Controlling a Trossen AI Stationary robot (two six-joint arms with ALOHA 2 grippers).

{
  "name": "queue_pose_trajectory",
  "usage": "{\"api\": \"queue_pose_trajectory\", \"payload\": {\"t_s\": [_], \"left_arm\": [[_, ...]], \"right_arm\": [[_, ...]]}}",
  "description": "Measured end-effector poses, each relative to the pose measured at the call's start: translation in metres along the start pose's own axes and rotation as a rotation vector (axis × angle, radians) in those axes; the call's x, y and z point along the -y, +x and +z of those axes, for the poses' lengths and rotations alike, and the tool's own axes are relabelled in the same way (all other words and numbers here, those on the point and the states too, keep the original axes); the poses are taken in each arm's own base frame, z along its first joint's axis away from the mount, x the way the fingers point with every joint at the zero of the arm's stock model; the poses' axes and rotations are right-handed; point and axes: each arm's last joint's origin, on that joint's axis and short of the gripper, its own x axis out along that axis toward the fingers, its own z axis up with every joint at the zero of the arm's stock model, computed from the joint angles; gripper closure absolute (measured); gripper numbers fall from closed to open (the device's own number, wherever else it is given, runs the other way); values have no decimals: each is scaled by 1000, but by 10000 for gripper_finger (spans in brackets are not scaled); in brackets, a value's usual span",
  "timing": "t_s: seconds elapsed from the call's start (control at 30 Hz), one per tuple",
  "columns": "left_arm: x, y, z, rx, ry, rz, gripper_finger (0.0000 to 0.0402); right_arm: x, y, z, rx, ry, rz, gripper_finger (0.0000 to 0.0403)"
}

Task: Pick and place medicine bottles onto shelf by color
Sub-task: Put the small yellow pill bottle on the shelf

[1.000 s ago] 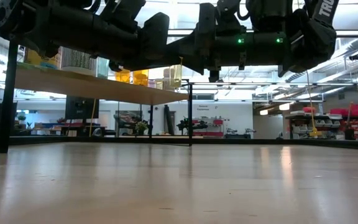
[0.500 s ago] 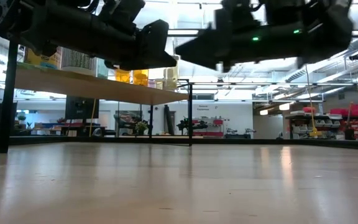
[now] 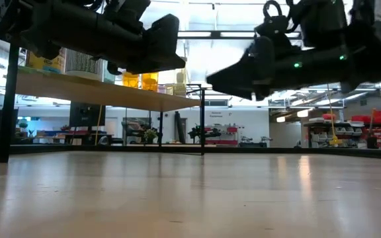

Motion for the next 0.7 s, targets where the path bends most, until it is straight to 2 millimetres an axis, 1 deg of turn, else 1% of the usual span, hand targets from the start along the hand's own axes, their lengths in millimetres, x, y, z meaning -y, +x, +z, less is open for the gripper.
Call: {"api": "queue_pose_trajectory", "payload": {"t_s": [0.17, 0.33, 0.47, 0.7], "left_arm": [[0, 1, 1, 6, -58, -29, 290], [0, 1, 1, 6, -79, -29, 291], [1, 1, 1, 5, -84, -40, 290], [2, 1, 1, 3, -107, -83, 289]], "right_arm": [[-6, 20, -7, 102, -28, -12, 139], [-12, 34, -7, 130, -70, -33, 138], [-13, 38, -6, 135, -86, -49, 139], [-7, 40, -6, 136, -88, -98, 140]]}}
